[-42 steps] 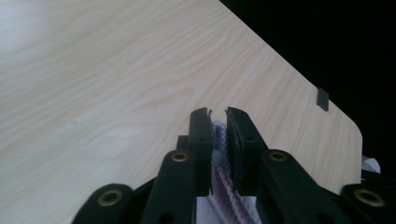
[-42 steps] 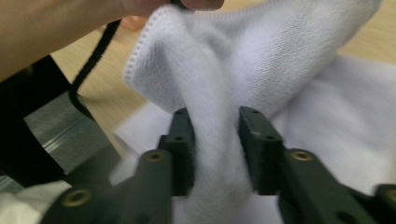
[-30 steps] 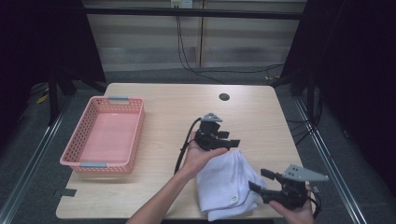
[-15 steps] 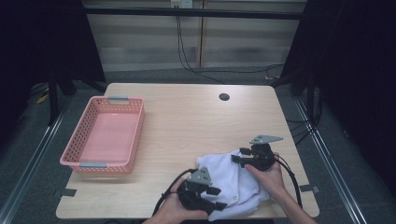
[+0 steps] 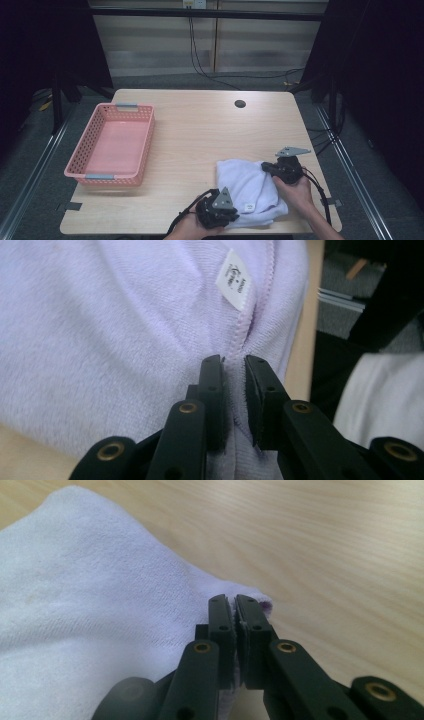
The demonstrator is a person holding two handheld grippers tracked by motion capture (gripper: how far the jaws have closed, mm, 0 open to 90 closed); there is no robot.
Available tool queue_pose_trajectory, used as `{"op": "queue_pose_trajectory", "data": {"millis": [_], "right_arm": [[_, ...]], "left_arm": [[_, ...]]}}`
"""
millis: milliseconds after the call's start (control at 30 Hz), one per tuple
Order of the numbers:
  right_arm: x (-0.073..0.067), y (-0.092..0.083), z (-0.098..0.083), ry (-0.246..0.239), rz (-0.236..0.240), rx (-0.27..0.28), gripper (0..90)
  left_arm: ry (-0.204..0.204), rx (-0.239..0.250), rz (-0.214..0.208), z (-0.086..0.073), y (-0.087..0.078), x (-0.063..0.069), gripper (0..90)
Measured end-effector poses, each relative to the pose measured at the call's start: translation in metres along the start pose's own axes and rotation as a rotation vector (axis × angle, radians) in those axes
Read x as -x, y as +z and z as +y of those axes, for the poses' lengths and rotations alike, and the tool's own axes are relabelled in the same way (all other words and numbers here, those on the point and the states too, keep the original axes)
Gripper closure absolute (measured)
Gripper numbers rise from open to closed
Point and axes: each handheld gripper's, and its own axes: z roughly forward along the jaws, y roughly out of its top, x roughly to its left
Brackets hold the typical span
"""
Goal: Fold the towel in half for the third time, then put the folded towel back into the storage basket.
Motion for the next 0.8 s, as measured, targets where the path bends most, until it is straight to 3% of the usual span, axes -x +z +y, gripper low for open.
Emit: {"op": "queue_pose_trajectory", "data": {"millis": [33,100,167,200,267,300,400,467,500,633,800], "right_arm": [[0.004,0.001,0.001,0.009,0.002,0.007,85.8],[0.009,0.000,0.002,0.042,0.025,0.016,79.6],[0.011,-0.002,0.003,0.039,0.044,0.025,63.6],[0.012,-0.003,0.004,0.044,0.053,0.037,56.0],[0.014,-0.006,0.008,0.037,0.088,0.059,44.2],[0.014,-0.007,0.010,0.032,0.089,0.060,39.0],[0.016,0.000,0.013,0.026,0.150,0.040,27.4],[0.017,0.007,0.012,0.010,0.165,-0.002,22.8],[0.016,0.009,0.012,0.007,0.179,-0.013,22.4],[0.016,0.018,0.013,0.009,0.194,-0.038,16.8],[0.017,0.030,0.010,-0.013,0.201,-0.095,14.5]], "left_arm": [[-0.003,-0.001,0.012,0.000,-0.001,-0.002,78.5],[-0.007,-0.001,-0.015,-0.001,-0.005,-0.005,76.3],[-0.029,0.014,-0.054,-0.002,-0.011,-0.005,68.0],[-0.054,0.046,-0.050,-0.003,-0.019,-0.002,64.4],[-0.063,0.047,-0.025,-0.006,-0.032,0.000,55.4],[-0.090,0.063,0.006,-0.011,-0.038,-0.002,50.8],[-0.190,0.047,0.024,-0.027,-0.043,-0.015,39.0],[-0.235,0.019,0.000,-0.033,-0.038,-0.022,29.5],[-0.237,0.019,0.010,-0.033,-0.036,-0.021,28.6],[-0.229,0.000,-0.031,-0.027,-0.023,-0.020,23.8],[-0.179,-0.026,0.003,-0.021,-0.015,-0.013,25.0]]}}
